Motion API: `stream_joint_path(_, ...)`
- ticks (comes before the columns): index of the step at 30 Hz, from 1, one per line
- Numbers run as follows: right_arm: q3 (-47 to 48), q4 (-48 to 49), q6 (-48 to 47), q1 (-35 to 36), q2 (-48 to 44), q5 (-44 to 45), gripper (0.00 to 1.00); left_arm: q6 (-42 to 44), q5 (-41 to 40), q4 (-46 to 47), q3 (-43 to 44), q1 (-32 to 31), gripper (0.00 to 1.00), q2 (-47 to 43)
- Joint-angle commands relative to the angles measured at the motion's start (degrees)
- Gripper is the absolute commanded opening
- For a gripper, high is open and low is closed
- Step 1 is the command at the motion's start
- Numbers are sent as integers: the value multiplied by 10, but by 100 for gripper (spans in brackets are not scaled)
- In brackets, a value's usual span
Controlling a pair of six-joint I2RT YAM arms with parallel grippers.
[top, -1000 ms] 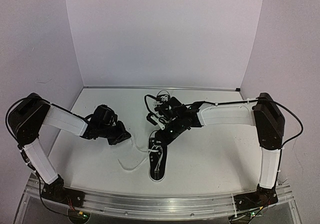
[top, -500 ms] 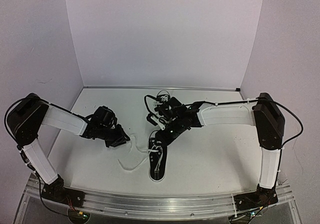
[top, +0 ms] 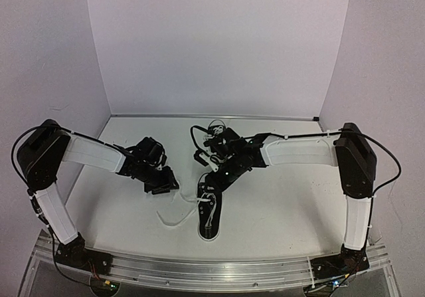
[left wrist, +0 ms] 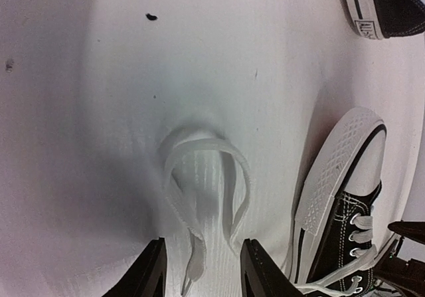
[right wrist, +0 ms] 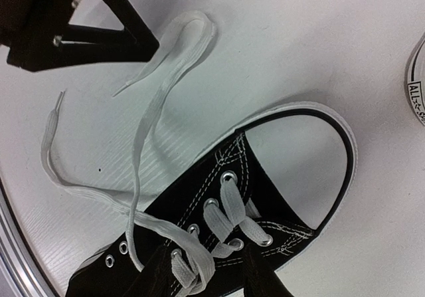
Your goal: Tie the shoes
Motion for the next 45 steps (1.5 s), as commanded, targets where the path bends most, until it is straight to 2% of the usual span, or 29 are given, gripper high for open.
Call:
stream_joint_path(1,21,-9,-7,2,4,13,35,30,-28,-40,45,-11,40,35)
stream_joint_path(6,20,-14,-8,2,-1,19,35,49,-72,-98,81,-28,33,63)
stream_joint_path(15,38,-38,-41,3,5,13,35,57,-78,-129,92,-30,0,69)
stream_joint_path(27,83,-71,-76,14,34,16,34,32,-15,-34,37,-30,0,0)
stream_joint_path(38,100,-91,-105,30,66,57,31,17,4,1,11,-30,0,-37)
stream_joint_path(45,105,-99,-103,36,64,93,21,9,16,23,1,-30,0,-42)
